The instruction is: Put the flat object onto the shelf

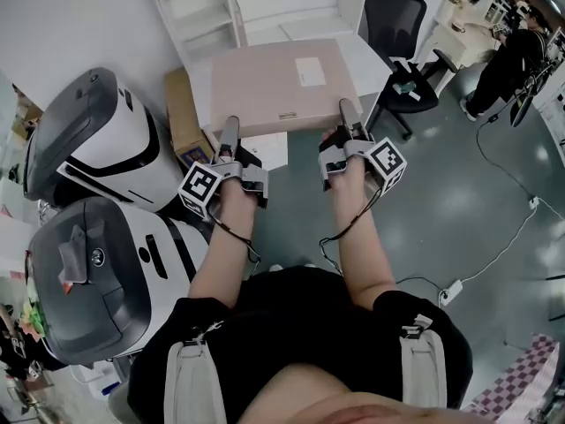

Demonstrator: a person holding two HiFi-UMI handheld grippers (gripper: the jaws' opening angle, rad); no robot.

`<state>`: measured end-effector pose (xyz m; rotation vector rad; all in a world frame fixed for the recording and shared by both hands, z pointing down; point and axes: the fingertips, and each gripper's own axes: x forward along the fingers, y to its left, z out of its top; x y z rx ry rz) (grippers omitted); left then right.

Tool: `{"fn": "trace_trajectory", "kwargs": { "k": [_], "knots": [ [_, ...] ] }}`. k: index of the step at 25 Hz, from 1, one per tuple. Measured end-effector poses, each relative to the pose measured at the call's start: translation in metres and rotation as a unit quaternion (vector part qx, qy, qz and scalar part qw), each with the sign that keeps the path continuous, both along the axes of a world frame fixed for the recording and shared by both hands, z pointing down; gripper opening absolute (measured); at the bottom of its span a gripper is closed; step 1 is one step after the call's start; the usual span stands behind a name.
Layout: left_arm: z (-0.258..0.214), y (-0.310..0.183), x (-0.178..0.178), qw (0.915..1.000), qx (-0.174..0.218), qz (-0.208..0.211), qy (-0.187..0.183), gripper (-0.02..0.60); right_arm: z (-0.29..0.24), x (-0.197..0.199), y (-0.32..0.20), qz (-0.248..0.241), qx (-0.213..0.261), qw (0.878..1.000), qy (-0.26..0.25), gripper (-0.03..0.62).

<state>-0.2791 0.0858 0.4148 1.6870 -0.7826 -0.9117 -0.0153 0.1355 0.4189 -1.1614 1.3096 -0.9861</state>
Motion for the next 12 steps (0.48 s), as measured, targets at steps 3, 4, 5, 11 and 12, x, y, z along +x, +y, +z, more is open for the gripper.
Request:
{"fn": "trace_trajectory", "kwargs": {
  "k": [3,4,5,11,12],
  "knots": [
    [-0.001,-0.001,0.004,1.0000,0.005,-0.001,-0.003,0.296,0.003,0.003,0.000,-0.003,0.001,1.000,-0.006,0.285],
    [-0.001,-0.002,0.007,1.0000,0.005,-0.001,-0.004,0.296,0.004,0.007,-0.001,-0.004,0.000,1.000,-0.006,0.285],
    [-0.001,-0.002,0.010,1.0000,0.004,-0.001,-0.003,0.296,0.003,0.010,-0.002,-0.005,0.000,1.000,-0.005,0.285],
    [0.005,-0.002,0.024,1.0000,0.001,-0.002,0.001,0.296,0.005,0.024,-0.004,-0.013,-0.005,1.000,0.003,0.285],
    [0.006,-0.003,0.026,1.0000,0.002,-0.004,0.000,0.296,0.006,0.025,-0.005,-0.015,-0.007,1.000,0.003,0.285]
  ]
}}
